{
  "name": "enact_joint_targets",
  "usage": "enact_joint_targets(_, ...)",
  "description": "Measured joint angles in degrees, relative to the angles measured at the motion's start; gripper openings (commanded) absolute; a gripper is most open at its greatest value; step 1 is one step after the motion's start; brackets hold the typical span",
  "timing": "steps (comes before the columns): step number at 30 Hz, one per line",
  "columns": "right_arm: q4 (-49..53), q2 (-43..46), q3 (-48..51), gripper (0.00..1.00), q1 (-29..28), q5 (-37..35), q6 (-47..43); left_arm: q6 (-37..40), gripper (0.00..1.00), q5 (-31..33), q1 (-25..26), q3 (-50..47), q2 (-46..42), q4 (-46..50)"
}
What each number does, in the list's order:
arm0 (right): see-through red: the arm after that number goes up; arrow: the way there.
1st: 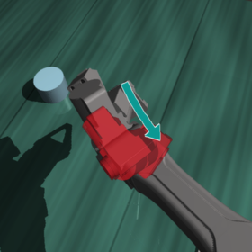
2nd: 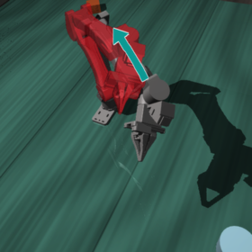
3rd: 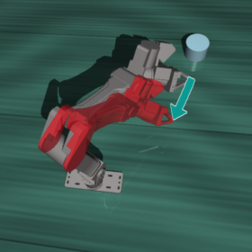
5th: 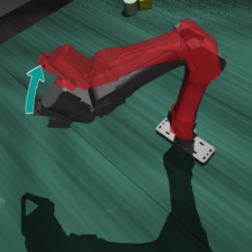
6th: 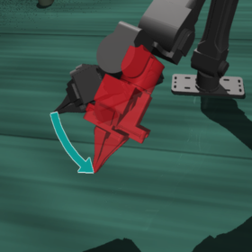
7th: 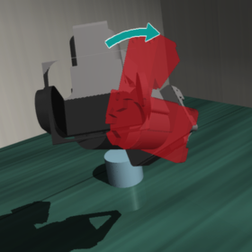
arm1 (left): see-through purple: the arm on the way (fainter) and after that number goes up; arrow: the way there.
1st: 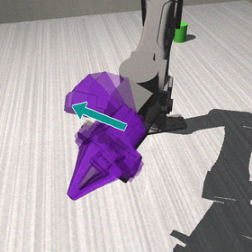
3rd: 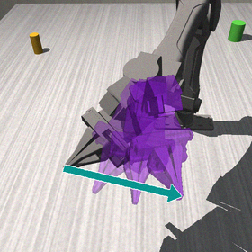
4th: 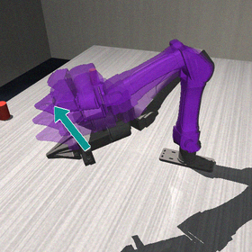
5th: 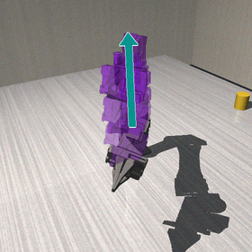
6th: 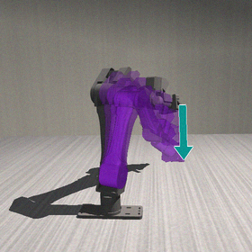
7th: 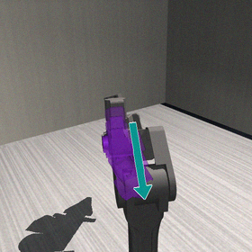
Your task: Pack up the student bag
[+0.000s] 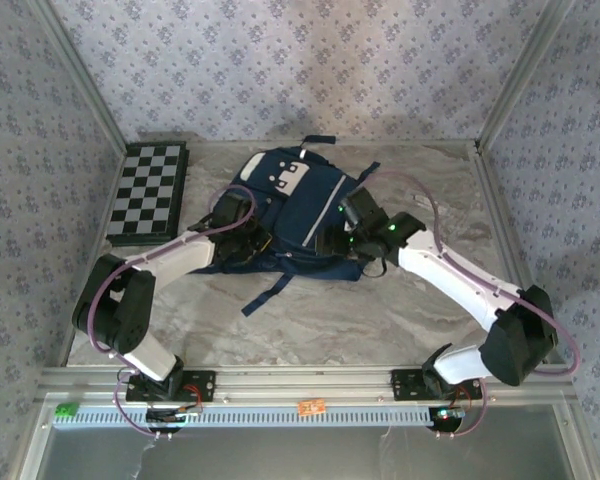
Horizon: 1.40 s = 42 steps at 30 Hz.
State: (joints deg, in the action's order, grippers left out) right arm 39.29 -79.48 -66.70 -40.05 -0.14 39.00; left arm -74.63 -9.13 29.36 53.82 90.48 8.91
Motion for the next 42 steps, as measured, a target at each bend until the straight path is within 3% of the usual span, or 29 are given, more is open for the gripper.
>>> enact_joint_targets(6,0.3,-2.8,1.0,0.62,-8.7,-3.5,6.4,-1.8,0.0,1.0,0.7,0.0,-1.9,0.1)
enact_joint_targets(12,-8.8,-8.7,1.5,0.55,-12.3,-4.7,12.5,-3.6,0.0,1.5,1.0,0.0,-3.0,0.0)
enact_joint_targets(26,-17.1,-18.9,-5.7,0.62,-14.9,-15.2,29.5,-8.5,0.0,1.7,2.2,-2.9,-7.6,-1.6)
enact_joint_targets(34,-13.6,-20.5,-7.8,0.5,-15.7,-18.6,38.0,-9.4,0.0,1.4,2.3,-4.6,-9.8,-2.5)
enact_joint_targets(42,-8.0,-17.0,-5.2,0.38,-17.0,-21.6,39.1,-9.0,0.0,0.8,1.7,-4.9,-11.2,-1.2)
